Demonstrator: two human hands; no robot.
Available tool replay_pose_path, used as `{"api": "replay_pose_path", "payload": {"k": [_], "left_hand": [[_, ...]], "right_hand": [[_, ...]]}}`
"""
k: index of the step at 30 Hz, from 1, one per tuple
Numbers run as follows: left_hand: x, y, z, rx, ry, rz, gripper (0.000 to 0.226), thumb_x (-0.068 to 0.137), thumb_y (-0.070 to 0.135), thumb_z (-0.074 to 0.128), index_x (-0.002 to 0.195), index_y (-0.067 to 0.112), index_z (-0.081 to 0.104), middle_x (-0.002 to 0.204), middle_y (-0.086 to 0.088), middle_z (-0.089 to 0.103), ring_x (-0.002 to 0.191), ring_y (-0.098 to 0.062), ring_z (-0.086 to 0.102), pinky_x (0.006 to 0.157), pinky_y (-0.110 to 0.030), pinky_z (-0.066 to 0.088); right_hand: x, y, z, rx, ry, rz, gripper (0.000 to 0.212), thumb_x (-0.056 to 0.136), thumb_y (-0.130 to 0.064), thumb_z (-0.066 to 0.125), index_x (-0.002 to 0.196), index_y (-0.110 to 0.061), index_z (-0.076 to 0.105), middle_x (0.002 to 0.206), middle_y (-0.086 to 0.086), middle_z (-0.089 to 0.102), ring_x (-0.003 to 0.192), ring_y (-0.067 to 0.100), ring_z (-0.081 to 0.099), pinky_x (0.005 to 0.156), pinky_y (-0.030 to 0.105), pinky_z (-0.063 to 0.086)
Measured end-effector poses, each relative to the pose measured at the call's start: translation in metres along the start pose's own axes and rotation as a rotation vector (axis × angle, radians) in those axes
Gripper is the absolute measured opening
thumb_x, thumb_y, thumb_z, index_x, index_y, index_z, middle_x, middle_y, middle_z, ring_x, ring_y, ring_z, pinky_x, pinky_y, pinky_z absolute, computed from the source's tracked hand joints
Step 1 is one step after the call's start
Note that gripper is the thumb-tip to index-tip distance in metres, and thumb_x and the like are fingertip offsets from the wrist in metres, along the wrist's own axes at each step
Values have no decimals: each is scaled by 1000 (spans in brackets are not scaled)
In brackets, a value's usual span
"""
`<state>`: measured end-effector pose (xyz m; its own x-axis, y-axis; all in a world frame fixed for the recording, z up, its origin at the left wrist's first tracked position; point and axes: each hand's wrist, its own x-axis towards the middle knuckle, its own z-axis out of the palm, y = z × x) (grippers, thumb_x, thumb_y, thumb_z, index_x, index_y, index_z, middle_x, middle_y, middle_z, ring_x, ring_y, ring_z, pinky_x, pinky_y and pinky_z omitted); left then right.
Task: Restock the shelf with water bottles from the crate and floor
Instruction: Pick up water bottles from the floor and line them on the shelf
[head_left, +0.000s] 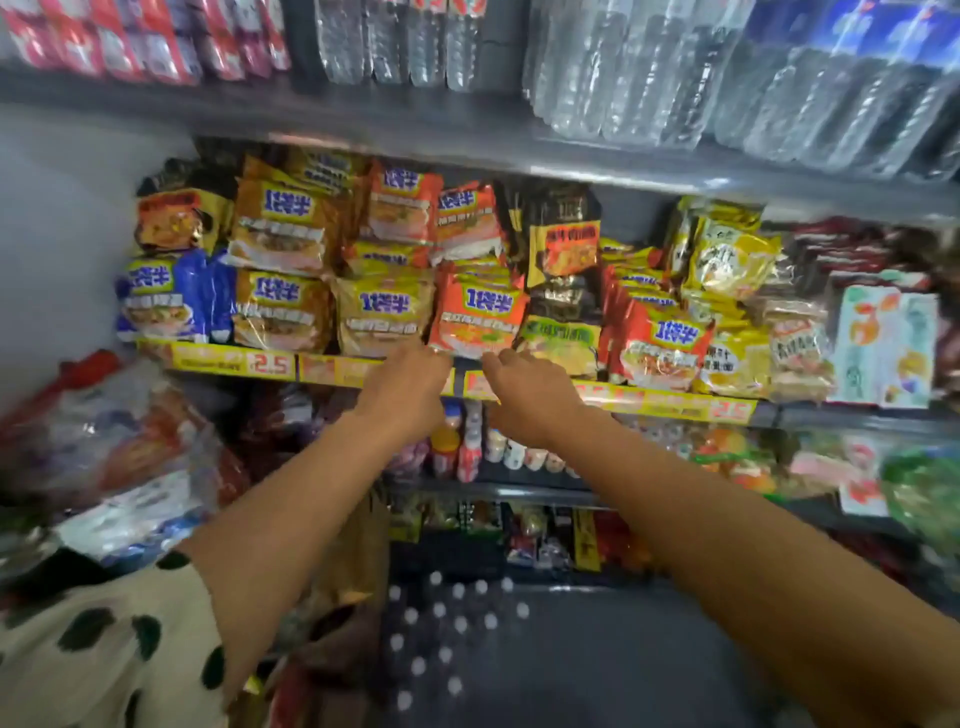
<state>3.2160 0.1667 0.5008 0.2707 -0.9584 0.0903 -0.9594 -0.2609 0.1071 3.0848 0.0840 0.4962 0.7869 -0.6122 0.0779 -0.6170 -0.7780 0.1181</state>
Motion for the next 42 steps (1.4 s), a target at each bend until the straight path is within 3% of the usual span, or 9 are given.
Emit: {"api": "replay_pose_path", "payload": {"k": [5, 10, 13, 16, 20, 27, 30, 35, 42], "left_hand": [[-36, 3, 121, -39, -248, -36, 30, 86, 10, 56, 116, 11, 52, 121, -13, 55, 115, -34, 52, 88, -45, 49], [-66, -7, 268, -99, -477, -60, 27, 92, 12, 52, 119, 10, 54, 121, -11, 59, 111, -28, 56, 89, -37, 48], [-88, -15, 349, -139, -584, -107, 31, 101, 15, 39, 129, 9, 51, 127, -11, 58, 116, -26, 56, 93, -33, 43], [-106, -28, 440, -155, -681, -118, 36, 102, 13, 37, 138, 10, 41, 137, -12, 49, 125, -27, 49, 101, -33, 40], [-122, -40, 551, -124, -723, -153, 35, 94, 7, 48, 128, 11, 50, 129, -8, 54, 117, -25, 54, 92, -32, 45], [-123, -52, 698, -110, -752, -119, 34, 90, 1, 51, 122, 9, 50, 123, -10, 54, 117, -26, 52, 93, -36, 48], [-125, -56, 728, -91, -760, -127, 35, 91, 4, 52, 125, 11, 48, 125, -9, 54, 118, -26, 52, 91, -34, 47], [-128, -60, 733, -94, -764, -113, 39, 91, 6, 53, 130, 13, 46, 129, -7, 52, 122, -24, 49, 94, -32, 45], [-101, -52, 629, -220, -696, -113, 39, 91, 6, 54, 129, 13, 48, 130, -7, 52, 122, -22, 49, 97, -31, 43]], "right_hand": [[-39, -16, 124, 130, -207, -5, 41, 90, -18, 54, 127, -6, 41, 120, 18, 52, 107, 37, 53, 72, 41, 41], [-70, -53, 266, 196, -445, 23, 51, 89, -18, 53, 135, -7, 37, 129, 16, 49, 118, 35, 49, 92, 41, 42], [-84, -76, 347, 232, -545, 27, 64, 90, -16, 50, 148, -7, 24, 143, 17, 40, 130, 36, 40, 106, 45, 32], [-94, -94, 443, 294, -607, 48, 55, 91, -16, 49, 143, -10, 32, 137, 13, 47, 123, 32, 48, 98, 39, 40], [-109, -112, 571, 349, -690, 103, 44, 88, -14, 50, 130, -9, 40, 125, 13, 52, 113, 31, 53, 91, 37, 43], [-120, -135, 741, 351, -777, 150, 64, 87, -11, 58, 142, -14, 25, 136, 15, 32, 121, 33, 43, 95, 40, 44], [-121, -141, 777, 319, -795, 119, 62, 87, -8, 60, 140, -15, 28, 137, 16, 30, 120, 33, 45, 94, 39, 46], [-111, -139, 779, 303, -806, 87, 47, 92, -1, 44, 137, -13, 37, 135, 17, 34, 116, 33, 52, 89, 41, 47], [-86, -101, 638, 358, -821, 48, 50, 90, -10, 54, 137, -14, 39, 127, 17, 40, 109, 36, 54, 86, 40, 47]]}}
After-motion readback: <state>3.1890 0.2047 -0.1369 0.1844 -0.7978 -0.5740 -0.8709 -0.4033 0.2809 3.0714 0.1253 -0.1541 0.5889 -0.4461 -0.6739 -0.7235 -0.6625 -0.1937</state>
